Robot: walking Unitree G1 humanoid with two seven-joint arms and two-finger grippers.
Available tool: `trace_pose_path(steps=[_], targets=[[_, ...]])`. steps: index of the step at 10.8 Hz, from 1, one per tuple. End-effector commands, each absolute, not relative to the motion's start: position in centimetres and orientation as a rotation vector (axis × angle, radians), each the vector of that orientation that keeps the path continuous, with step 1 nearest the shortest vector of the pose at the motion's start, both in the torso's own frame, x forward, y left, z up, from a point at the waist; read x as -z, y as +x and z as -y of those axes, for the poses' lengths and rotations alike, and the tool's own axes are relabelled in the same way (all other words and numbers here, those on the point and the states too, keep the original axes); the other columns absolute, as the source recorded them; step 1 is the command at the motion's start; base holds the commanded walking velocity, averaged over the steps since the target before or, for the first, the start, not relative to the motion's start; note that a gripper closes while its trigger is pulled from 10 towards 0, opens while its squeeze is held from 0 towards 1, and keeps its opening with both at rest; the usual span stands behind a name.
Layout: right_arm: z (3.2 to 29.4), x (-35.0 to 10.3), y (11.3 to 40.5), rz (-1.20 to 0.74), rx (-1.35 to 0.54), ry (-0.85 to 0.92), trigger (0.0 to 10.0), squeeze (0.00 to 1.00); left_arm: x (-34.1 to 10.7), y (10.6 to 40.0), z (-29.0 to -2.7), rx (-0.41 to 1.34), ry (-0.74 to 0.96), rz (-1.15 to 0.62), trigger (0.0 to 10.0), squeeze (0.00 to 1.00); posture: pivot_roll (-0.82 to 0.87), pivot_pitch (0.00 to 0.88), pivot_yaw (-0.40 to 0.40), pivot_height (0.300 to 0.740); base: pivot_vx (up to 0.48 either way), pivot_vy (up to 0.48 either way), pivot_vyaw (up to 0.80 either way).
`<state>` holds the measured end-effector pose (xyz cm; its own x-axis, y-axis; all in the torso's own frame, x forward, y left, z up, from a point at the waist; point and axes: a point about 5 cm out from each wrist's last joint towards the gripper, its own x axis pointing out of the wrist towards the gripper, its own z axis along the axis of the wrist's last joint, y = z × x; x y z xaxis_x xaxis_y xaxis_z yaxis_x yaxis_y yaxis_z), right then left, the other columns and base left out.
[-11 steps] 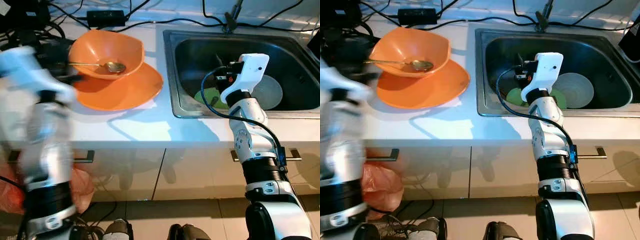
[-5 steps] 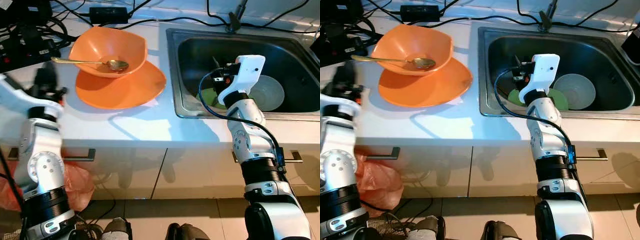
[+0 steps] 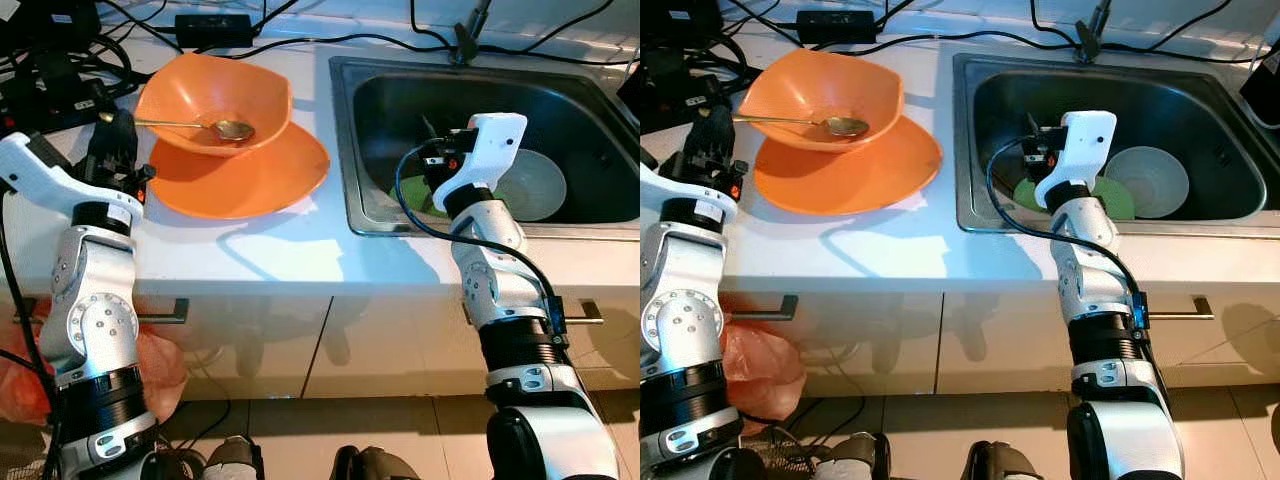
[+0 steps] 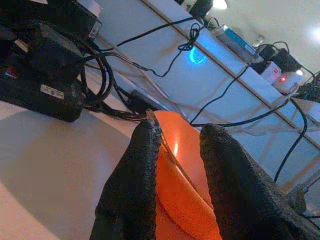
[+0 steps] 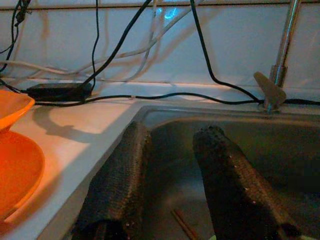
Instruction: Kitchen organization
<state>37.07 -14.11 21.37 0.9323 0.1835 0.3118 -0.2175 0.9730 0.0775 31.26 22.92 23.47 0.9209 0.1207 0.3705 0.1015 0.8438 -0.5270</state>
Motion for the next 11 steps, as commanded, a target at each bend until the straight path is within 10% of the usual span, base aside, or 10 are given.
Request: trace_pose_path(steps=[1, 11], targets=[[14.5, -21.3, 36.8, 0.309, -0.190, 0.110, 10.0, 0.00, -23.8, 31.4, -22.4, 0.002, -0.563, 0.416, 10.0, 0.00, 0.10, 0.155, -0.075, 0.723, 0.000, 0.000, 0.00], [14.5, -21.5, 36.8, 0.318, -0.189, 0.110, 10.0, 0.00, -23.4, 33.8, -21.7, -0.091, -0.625, 0.376, 10.0, 0.00, 0.08, 0.143, -0.070, 0.723, 0.000, 0.000, 0.00]])
